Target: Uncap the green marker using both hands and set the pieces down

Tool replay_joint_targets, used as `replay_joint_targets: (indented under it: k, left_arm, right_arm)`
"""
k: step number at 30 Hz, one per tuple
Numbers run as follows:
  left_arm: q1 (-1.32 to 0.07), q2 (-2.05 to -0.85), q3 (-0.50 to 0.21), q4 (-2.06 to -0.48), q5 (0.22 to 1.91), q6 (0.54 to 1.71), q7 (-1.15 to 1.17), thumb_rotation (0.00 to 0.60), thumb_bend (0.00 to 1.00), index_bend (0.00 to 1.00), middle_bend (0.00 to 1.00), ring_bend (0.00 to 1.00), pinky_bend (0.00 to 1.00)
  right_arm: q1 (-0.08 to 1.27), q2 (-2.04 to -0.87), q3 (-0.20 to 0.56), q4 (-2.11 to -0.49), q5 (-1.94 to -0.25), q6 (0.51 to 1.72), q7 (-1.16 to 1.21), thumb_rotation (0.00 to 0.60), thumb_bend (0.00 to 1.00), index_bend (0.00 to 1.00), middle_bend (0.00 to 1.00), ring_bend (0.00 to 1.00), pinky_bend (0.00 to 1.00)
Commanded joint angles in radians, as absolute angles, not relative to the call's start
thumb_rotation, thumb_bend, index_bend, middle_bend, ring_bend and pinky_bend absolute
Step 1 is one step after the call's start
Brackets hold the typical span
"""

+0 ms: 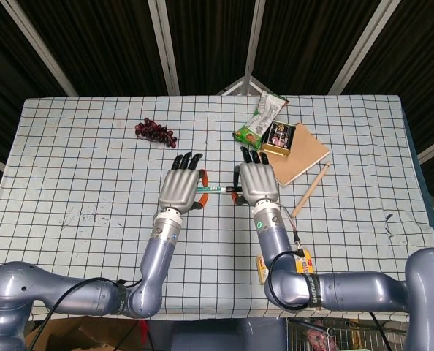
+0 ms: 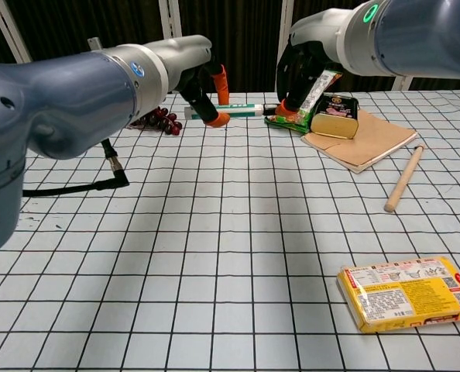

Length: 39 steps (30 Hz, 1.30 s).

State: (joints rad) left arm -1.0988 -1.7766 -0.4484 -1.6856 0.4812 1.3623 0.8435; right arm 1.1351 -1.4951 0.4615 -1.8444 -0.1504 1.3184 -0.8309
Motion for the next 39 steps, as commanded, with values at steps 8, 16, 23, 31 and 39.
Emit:
replay_joint_targets:
  k: [8, 16, 23, 31, 39]
  left_arm:
    - [-1.095, -1.774, -0.449, -1.685, 0.486, 1.359, 0.836, 0.6, 0.65, 0.64, 0.08, 0.0, 0.0]
    - [-1.092, -1.775, -0.448, -1.68, 0.489, 1.353, 0.827, 0.6, 0.65, 0.64, 0.08, 0.0, 0.0]
    - [-1.091, -1.773, -0.452, -1.681, 0.493, 1.355, 0.824, 0.6, 0.65, 0.64, 0.08, 0.0, 0.0]
    - [-1.091, -1.774, -0.448, -1.682, 0.494, 1.355, 0.827, 0.6, 0.65, 0.64, 0.08, 0.0, 0.0]
    - [-1.088, -1.775, -0.447, -1.68, 0.502, 1.353, 0.818, 0.6, 0.65, 0.64, 0.08, 0.0, 0.0]
  right_arm:
    - [1.134, -1.49, 0.461, -1.846, -0.154, 1.314, -0.821, 0.6, 0.35, 0.56, 0.0, 0.0, 0.0]
    - [1.142, -1.481, 0.454, -1.858, -0.127, 1.302, -0.839, 0.6, 0.35, 0.47, 0.0, 0.0, 0.0]
    - [1.147, -1.476, 0.45, -1.857, -0.115, 1.296, -0.844, 0.6, 0.35, 0.45, 0.0, 0.0, 0.0]
    - [1.152, -1.483, 0.449, -1.847, -0.115, 1.299, -0.834, 0.6, 0.35, 0.47, 0.0, 0.0, 0.0]
    - [1.155, -1.483, 0.448, -1.842, -0.108, 1.295, -0.833, 0.6, 0.36, 0.5, 0.0, 0.0, 0.0]
